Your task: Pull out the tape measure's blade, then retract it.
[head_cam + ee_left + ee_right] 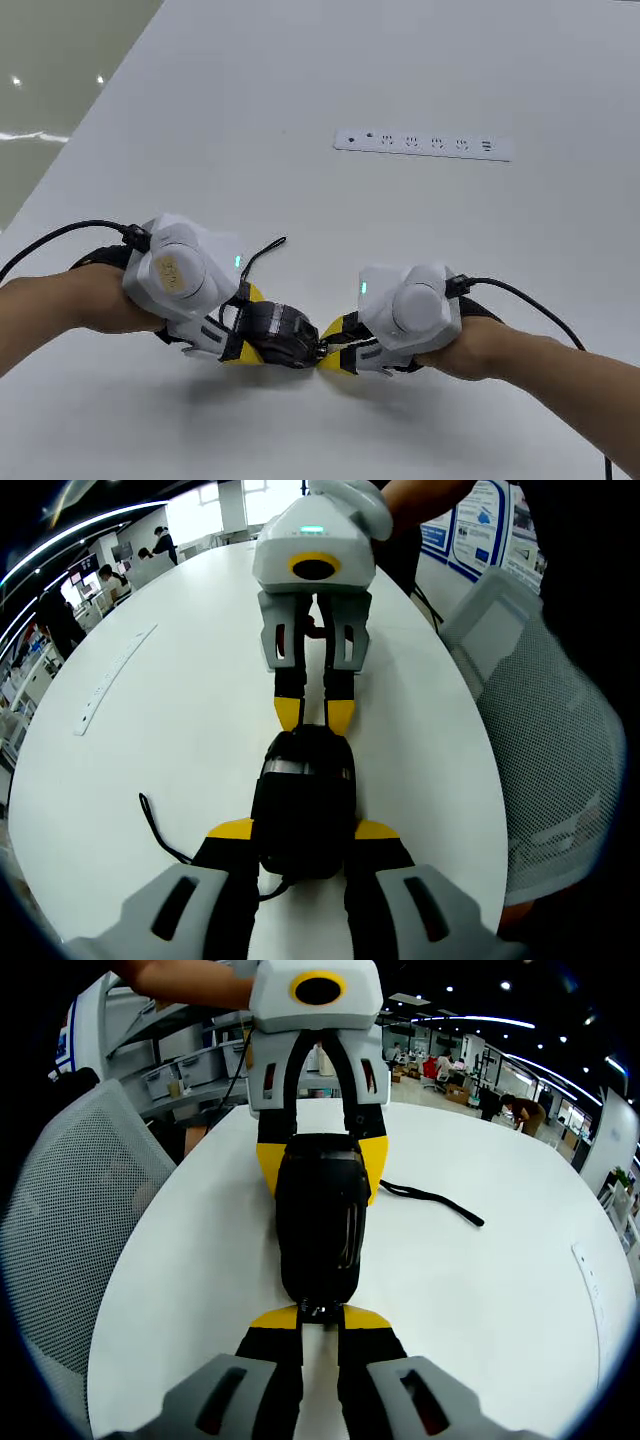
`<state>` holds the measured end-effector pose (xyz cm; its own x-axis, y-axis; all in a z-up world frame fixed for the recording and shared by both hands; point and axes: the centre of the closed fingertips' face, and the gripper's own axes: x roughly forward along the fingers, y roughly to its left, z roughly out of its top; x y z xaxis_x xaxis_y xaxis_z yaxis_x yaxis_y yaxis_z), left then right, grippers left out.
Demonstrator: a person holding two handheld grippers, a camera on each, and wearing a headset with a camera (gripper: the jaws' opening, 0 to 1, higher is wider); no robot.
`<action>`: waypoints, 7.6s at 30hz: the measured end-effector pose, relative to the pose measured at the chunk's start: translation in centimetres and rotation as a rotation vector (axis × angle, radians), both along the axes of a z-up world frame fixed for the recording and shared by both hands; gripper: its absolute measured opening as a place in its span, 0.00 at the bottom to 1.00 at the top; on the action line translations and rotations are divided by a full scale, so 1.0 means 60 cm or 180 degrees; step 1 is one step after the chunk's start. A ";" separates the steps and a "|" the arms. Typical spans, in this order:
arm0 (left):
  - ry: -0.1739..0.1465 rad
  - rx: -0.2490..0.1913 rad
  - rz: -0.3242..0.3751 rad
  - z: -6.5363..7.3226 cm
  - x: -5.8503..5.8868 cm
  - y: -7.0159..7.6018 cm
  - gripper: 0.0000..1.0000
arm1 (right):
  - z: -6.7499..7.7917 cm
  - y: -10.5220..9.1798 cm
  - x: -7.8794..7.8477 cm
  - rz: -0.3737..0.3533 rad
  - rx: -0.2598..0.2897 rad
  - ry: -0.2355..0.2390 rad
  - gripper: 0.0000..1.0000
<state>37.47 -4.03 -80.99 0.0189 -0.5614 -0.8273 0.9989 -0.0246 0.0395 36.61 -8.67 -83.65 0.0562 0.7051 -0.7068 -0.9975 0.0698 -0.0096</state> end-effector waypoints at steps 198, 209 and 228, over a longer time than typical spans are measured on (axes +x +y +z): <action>-0.0069 0.0067 0.0030 -0.001 -0.002 0.003 0.27 | 0.025 -0.218 -0.019 0.0043 -0.0176 -0.0180 0.12; -0.0071 0.0060 0.0041 -0.001 -0.001 0.002 0.27 | 0.025 -0.230 -0.016 0.0041 -0.0199 -0.0191 0.12; -0.0079 0.0056 0.0047 -0.003 -0.002 0.000 0.27 | 0.023 -0.247 -0.019 0.0038 -0.0226 -0.0189 0.12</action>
